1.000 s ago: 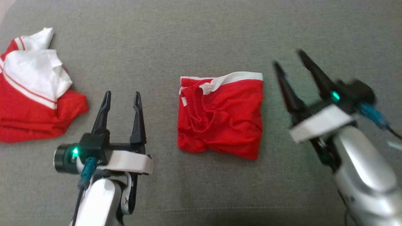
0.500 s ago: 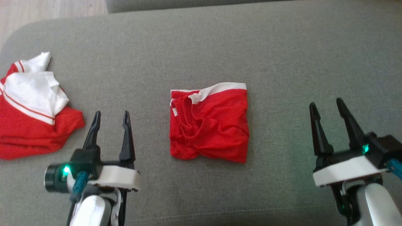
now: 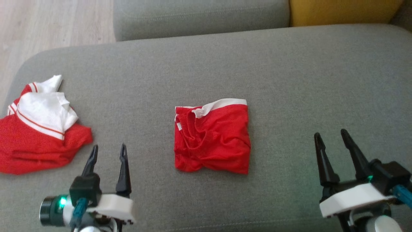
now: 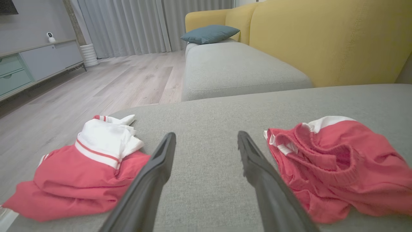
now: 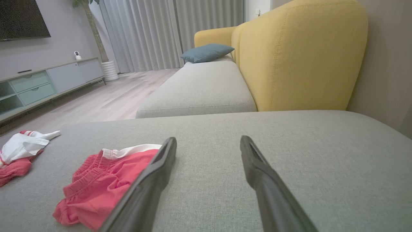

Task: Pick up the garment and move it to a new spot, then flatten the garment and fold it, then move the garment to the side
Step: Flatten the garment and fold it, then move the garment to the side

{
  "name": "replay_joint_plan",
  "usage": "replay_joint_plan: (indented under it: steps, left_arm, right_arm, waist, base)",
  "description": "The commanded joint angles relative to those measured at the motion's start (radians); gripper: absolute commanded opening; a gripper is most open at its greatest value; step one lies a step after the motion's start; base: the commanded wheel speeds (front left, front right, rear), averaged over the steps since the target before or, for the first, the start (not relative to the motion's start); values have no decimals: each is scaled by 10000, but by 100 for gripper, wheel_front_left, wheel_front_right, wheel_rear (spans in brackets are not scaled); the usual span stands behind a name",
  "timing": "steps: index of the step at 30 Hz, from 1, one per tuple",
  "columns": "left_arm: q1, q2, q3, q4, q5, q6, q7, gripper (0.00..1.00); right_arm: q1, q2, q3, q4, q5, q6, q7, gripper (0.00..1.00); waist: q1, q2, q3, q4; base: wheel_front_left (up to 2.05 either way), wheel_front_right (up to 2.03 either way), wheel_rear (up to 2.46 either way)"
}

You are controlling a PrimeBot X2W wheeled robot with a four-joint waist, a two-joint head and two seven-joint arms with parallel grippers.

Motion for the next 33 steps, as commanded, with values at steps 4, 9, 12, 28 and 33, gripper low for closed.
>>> replay_joint_plan:
  steps: [4,9,12,28,33]
  left_arm:
    - [-21,314,292,-375,15,131,90,100]
    - [94,376,264,-432,27,169,136,100]
    - [148,413,266,-462,4,184,141,100]
    - [64,505,208,-571,-23,284,127,100]
    - [-37,531,196,-637,-10,309,90,100]
  right_arm:
    - [98,64,99,-531,-74,35,204,100]
    - [229,109,98,-625,-83,35,308,100]
    - [275,132,97,-665,-82,35,357,100]
    - [269,197,73,-716,-123,35,463,100]
    - [162,205,56,-698,-106,35,471,100]
  waist:
    - [0,-1,-330,0]
    - [0,-1,-431,3]
    - [0,-1,-465,-8]
    - [0,-1,-390,30]
    - [0,-1,-241,75]
  base:
    - [0,0,0]
    - [0,0,0]
    - [0,0,0]
    - [0,0,0]
    - [0,0,0]
